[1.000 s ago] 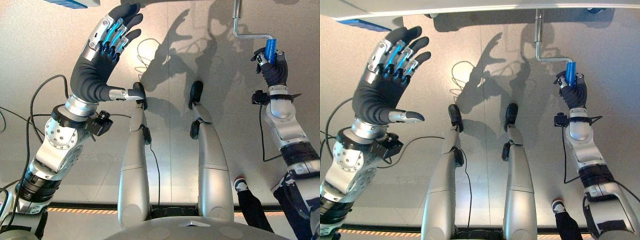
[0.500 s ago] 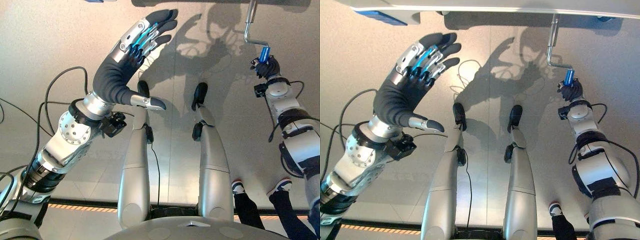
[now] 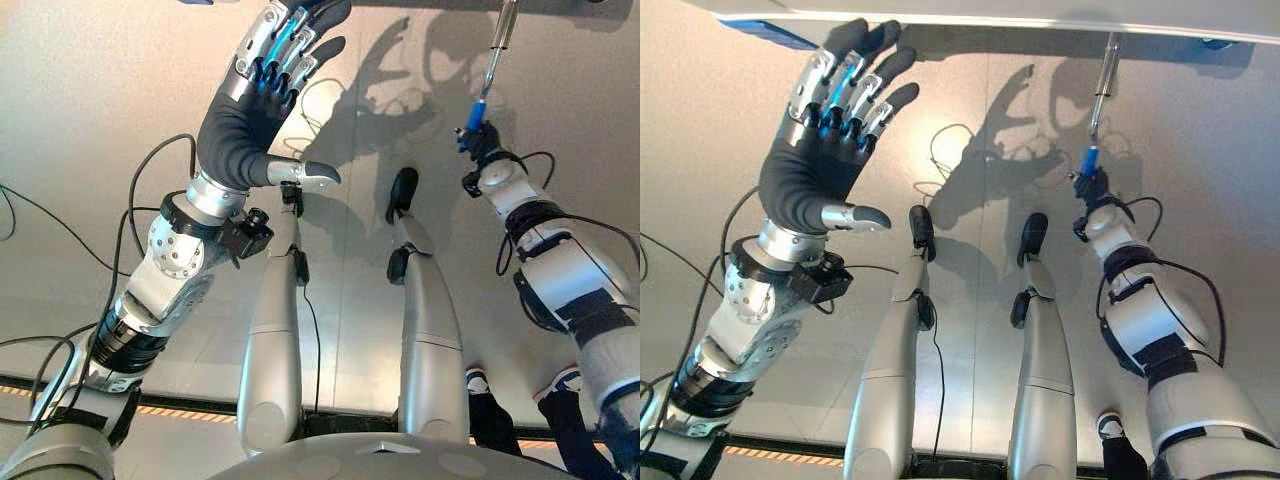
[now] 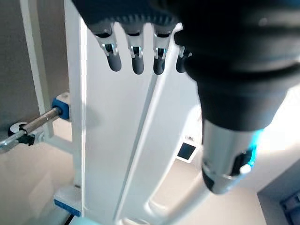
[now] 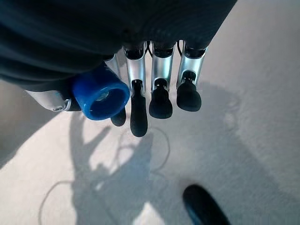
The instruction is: Raise the hospital bed
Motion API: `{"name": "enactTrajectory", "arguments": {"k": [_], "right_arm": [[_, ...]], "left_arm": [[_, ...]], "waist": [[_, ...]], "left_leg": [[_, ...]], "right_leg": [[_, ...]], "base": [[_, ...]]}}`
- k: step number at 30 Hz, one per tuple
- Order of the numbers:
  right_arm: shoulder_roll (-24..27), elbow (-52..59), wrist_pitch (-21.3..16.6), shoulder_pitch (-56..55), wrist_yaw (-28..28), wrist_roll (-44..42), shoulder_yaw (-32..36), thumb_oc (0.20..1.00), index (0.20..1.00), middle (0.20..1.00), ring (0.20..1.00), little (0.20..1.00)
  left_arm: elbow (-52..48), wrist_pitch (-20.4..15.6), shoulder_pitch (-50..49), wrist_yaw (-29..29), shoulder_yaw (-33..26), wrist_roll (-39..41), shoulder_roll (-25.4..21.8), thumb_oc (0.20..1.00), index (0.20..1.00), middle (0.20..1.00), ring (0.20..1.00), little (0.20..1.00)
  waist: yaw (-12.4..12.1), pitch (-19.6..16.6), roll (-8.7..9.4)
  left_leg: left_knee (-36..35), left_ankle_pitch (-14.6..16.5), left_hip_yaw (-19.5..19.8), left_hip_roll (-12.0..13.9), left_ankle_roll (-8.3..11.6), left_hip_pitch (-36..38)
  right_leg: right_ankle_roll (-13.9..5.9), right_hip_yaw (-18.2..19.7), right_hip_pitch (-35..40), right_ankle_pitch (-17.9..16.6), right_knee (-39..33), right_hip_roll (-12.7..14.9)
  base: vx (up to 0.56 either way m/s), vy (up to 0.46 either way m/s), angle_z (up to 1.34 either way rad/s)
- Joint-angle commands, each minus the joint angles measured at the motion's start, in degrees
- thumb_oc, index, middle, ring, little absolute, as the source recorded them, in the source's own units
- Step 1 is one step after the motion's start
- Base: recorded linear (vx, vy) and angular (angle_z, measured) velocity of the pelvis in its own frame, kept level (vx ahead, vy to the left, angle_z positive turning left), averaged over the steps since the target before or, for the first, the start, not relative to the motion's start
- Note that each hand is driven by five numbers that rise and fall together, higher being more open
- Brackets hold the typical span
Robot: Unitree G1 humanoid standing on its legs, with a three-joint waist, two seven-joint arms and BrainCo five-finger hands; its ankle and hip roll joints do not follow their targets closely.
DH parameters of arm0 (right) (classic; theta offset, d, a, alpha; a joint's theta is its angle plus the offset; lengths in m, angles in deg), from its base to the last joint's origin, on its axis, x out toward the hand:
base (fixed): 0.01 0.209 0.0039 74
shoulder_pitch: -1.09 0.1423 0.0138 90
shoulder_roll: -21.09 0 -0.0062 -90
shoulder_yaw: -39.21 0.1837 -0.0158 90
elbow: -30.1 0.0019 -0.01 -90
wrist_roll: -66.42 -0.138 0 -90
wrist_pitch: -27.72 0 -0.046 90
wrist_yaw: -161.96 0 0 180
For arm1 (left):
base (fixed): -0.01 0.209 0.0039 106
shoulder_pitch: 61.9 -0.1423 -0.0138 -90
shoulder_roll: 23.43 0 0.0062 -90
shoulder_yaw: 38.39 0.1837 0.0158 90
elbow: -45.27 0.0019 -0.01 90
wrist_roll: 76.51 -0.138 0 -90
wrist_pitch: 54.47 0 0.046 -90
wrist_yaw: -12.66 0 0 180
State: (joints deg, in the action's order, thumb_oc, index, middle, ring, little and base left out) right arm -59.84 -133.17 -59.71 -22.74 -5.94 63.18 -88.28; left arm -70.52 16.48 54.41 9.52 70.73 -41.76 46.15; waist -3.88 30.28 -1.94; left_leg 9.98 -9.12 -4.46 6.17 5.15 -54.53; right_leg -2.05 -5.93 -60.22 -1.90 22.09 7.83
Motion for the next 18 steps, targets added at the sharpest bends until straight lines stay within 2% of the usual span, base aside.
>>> {"name": "enactTrajectory", "arguments": {"k": [1,6,11,14,15,16,18], "right_arm": [[-17.09,6.97,-4.31,-3.98,-3.82,10.13,-8.9,0.2,0.2,0.2,0.2,0.2],[-18.31,16.63,-6.01,-3.55,-4.49,9.53,-10.91,0.2,0.2,0.2,0.2,0.2],[-13.84,32.85,-10.23,-4.27,-2.62,2.02,-8.5,0.2,0.2,0.2,0.2,0.2],[-6.39,48.06,-13.95,-7.77,-0.94,-3.73,-4.75,0.2,0.2,0.2,0.2,0.2],[-6.37,48.1,-13.92,-7.79,-0.94,-3.73,-4.74,0.2,0.2,0.2,0.2,0.2],[-0.02,57.83,-16.49,-11.72,0.8,-6.18,-0.97,0.2,0.2,0.2,0.2,0.2],[4.53,65.13,-18.75,-16.46,1.69,-7.61,3.26,0.2,0.2,0.2,0.2,0.2]], "left_arm": [[-6.11,-1.82,-2.02,-1.32,-0.62,-1.38,-0.92,1.0,1.0,1.0,1.0,1.0],[-6.12,-2.5,-2.6,-1.61,-1.22,-1.04,-1.12,1.0,1.0,1.0,1.0,1.0],[-6.28,-3.51,-3.2,-1.62,-1.23,-0.88,-2.16,1.0,1.0,1.0,1.0,1.0],[-6.28,-4.22,-3.74,-2.26,-1.61,-1.96,-4.12,1.0,1.0,1.0,1.0,1.0],[-6.28,-4.22,-3.72,-2.26,-1.58,-1.97,-4.11,1.0,1.0,1.0,1.0,1.0],[-6.49,-4.5,-4.0,-2.84,-1.84,-3.36,-5.71,1.0,1.0,1.0,1.0,1.0],[-6.67,-4.95,-4.16,-3.21,-1.91,-4.25,-6.84,1.0,1.0,1.0,1.0,1.0]], "waist": [[-0.87,-0.48,-3.71],[-0.63,-0.48,-3.16],[-0.11,-0.48,-2.63],[0.85,-0.48,-1.68],[0.83,-0.48,-1.69],[1.76,-0.48,-1.0],[2.59,-0.48,-0.69]], "left_leg": [[5.11,6.99,1.74,-2.25,-1.48,0.11],[5.1,7.02,1.68,-2.41,-1.28,0.44],[5.24,6.94,1.42,-2.44,-1.26,0.33],[5.32,6.95,1.16,-2.43,-1.31,0.2],[5.32,6.95,1.16,-2.42,-1.31,0.21],[5.07,6.94,1.0,-2.46,-1.39,0.31],[5.05,6.99,0.87,-2.62,-1.52,0.26]], "right_leg": [[-5.22,-1.1,1.72,-0.3,-1.14,-0.33],[-5.22,-0.96,2.18,-0.48,-1.65,-0.14],[-5.31,-0.98,2.4,-0.68,-1.91,0.08],[-5.39,-0.78,2.45,-0.82,-2.19,0.14],[-5.39,-0.78,2.46,-0.82,-2.2,0.13],[-5.56,-0.67,2.43,-0.97,-2.4,0.12],[-5.64,-0.51,2.4,-1.02,-2.46,0.11]], "base": [[0.0,0.0,0.0],[0.0,0.0,0.0],[0.0,0.001,-0.01],[0.0,0.0,0.0],[0.0,0.0,0.0],[0.0,0.0,0.0],[0.0,0.0,0.0]]}}
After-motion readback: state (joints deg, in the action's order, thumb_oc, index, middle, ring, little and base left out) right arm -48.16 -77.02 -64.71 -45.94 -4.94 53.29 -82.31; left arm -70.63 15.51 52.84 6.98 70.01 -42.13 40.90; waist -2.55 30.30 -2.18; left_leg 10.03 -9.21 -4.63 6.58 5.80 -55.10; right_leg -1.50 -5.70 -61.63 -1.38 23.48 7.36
